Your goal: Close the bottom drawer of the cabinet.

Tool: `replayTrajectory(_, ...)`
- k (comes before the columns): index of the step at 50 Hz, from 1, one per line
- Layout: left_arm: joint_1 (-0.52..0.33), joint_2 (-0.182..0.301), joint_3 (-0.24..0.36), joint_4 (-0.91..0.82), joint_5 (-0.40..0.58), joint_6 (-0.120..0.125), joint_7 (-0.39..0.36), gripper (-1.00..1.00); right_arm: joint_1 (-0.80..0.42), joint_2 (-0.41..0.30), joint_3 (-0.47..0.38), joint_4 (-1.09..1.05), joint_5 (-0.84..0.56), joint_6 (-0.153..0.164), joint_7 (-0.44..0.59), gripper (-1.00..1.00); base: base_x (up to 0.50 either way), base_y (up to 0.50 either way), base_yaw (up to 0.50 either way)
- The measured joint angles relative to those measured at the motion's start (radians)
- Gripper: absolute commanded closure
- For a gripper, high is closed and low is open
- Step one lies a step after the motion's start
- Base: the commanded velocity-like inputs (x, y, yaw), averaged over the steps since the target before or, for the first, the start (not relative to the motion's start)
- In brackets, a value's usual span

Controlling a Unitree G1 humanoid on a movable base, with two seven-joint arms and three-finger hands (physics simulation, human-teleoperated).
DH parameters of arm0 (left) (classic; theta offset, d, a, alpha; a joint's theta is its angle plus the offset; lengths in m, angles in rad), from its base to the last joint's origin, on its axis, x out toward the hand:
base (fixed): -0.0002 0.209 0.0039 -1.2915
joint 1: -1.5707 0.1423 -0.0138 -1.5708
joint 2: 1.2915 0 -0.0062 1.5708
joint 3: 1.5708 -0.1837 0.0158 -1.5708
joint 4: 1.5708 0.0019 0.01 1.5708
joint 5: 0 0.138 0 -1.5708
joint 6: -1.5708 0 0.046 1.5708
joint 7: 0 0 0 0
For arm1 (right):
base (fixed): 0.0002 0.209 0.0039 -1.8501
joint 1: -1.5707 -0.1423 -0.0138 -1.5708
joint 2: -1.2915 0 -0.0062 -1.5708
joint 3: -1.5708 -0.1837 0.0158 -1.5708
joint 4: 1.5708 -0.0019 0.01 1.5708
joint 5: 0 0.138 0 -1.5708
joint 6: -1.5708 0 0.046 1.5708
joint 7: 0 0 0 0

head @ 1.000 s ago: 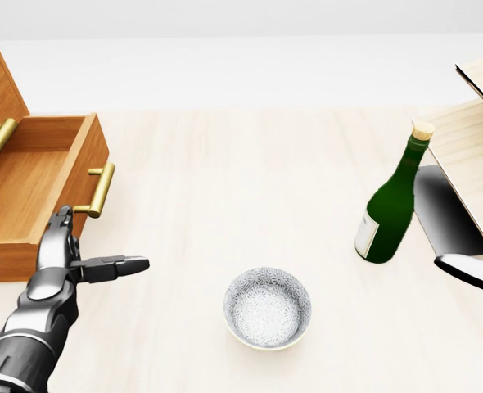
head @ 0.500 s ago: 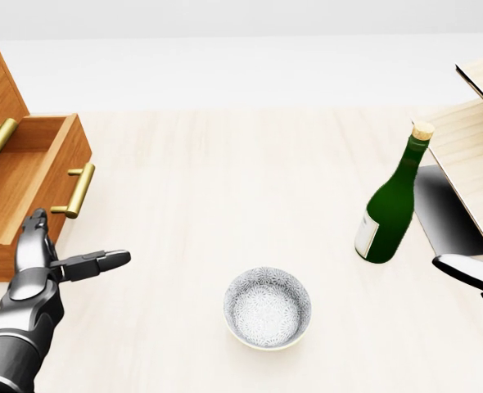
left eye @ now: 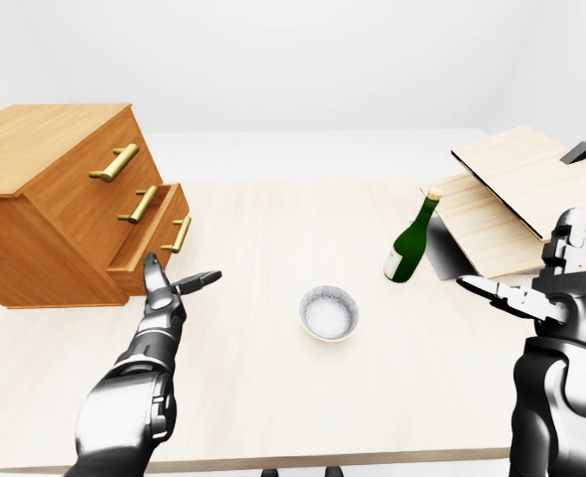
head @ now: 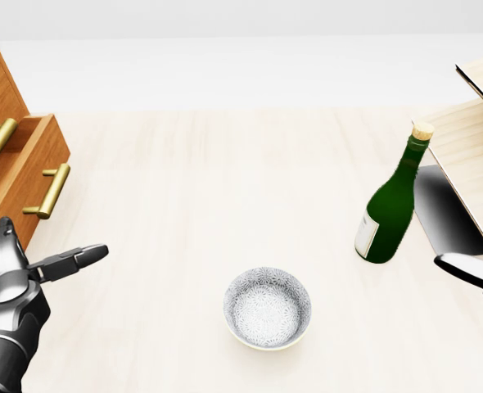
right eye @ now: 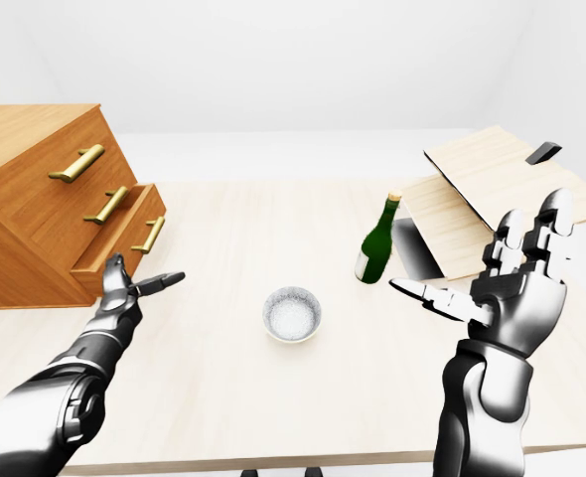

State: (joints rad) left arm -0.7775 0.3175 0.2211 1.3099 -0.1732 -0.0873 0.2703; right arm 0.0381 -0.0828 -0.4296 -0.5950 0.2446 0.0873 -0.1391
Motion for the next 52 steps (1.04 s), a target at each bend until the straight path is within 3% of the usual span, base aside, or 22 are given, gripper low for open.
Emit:
replayTrajectory(32,0.021,0.039,0.002,-0.01,-0.052,0.0,0.249,-1.0,0.002,0.002,0.0,0.001,-0.001,0.0,0.001,-1.0,0.0,0.0,0.0)
replayTrajectory(52,0.026,0.035,-0.011,-0.016,-0.049,0.0,0.253,-1.0,0.003,0.002,-0.001,0.004,-0.001,0.0,0.003,-1.0,0.0,0.0,0.0)
